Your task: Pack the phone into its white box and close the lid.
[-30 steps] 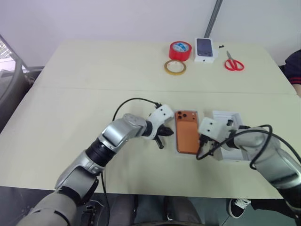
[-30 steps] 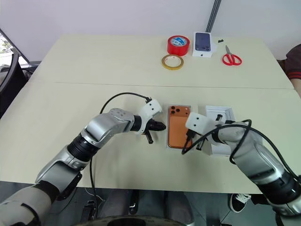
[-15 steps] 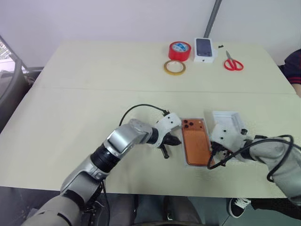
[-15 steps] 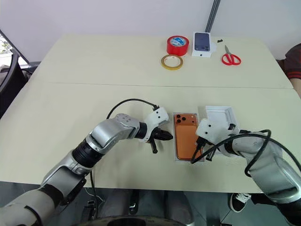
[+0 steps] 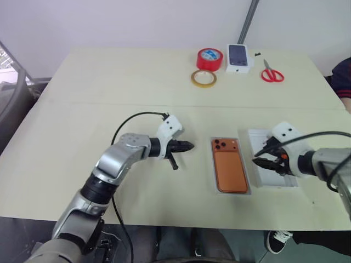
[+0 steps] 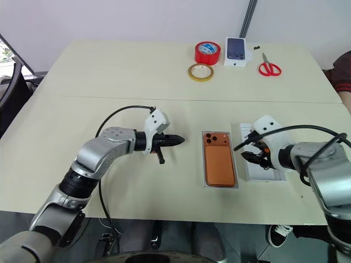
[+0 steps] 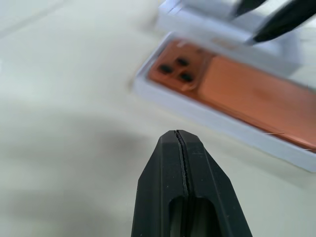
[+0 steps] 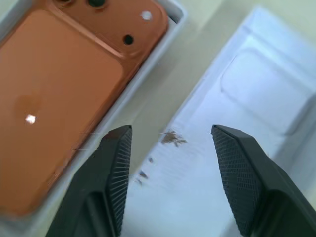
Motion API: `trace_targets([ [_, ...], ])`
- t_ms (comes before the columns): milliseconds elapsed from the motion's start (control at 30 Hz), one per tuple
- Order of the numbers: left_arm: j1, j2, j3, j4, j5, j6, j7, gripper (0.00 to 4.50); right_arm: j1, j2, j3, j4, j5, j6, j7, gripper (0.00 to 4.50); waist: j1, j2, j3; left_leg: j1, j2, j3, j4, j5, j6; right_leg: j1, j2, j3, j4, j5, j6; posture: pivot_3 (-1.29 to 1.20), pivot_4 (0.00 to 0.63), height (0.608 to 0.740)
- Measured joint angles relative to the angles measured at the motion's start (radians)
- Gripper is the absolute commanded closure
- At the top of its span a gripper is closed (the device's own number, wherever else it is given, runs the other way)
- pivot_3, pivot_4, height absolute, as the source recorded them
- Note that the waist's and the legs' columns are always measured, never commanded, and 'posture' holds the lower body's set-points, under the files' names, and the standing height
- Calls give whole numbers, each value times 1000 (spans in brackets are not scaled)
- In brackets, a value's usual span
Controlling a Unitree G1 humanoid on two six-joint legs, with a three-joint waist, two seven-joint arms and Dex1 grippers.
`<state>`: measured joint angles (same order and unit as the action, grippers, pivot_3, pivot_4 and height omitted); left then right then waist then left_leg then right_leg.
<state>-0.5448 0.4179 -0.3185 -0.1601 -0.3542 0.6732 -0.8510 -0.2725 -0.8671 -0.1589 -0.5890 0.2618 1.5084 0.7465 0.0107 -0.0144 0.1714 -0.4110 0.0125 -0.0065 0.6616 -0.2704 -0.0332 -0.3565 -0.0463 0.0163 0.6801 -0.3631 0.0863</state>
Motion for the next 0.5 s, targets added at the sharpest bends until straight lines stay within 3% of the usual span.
trace_targets([
  [233,87,113,19,-78,1,-215,-155,4500,-63,108,13,95,7,98,-121,1762,-2,2,0,0,0,0,-1,0,0,0,0,0,0,0,0,0,150,740],
  [433,124,115,19,-95,18,-301,-182,4500,-86,143,7,116,28,99,-195,4413,0,1,0,0,0,0,0,-1,2,0,0,0,0,0,0,0,150,740],
  [500,137,108,19,-101,17,-308,-180,4500,-85,143,-9,122,39,99,-215,4467,-1,1,0,0,0,1,0,-1,2,0,0,0,0,0,0,0,150,740],
])
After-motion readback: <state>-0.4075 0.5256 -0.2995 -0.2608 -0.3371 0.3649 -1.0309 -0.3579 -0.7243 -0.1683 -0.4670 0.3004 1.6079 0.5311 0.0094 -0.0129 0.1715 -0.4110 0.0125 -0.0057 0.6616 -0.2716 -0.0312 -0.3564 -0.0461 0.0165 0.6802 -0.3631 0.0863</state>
